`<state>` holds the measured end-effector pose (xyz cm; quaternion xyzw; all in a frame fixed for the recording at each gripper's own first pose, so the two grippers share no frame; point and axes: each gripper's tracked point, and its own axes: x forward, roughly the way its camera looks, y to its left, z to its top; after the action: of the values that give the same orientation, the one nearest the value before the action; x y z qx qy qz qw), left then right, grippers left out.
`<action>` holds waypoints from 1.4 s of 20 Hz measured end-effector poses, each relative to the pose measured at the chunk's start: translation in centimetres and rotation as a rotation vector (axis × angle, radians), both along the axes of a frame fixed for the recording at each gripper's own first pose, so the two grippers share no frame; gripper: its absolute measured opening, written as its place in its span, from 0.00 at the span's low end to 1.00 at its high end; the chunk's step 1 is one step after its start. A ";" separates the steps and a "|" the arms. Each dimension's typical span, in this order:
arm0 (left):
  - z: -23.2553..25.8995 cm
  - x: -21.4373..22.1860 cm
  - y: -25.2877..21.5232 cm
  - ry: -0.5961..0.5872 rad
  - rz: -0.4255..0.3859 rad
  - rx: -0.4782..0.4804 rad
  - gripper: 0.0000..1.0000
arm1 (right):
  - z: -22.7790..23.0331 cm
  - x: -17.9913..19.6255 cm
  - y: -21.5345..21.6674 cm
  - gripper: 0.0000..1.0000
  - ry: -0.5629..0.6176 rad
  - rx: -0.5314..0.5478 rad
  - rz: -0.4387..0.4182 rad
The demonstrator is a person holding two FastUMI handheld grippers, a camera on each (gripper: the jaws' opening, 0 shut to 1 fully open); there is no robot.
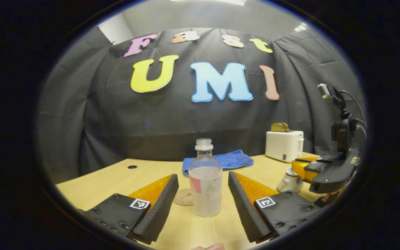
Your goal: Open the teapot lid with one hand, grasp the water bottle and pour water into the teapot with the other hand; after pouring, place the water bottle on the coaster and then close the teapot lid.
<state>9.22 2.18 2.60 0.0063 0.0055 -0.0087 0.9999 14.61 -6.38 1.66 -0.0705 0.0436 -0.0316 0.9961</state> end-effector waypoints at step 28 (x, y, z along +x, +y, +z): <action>-4.0 7.1 -0.1 0.103 0.009 0.019 0.85 | 2.6 -8.1 1.6 0.06 -0.085 0.078 0.100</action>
<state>16.30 2.10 -1.41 0.0151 0.0571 -0.0045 0.9982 6.55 -4.78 4.30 -0.0325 -0.0013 0.0168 0.9993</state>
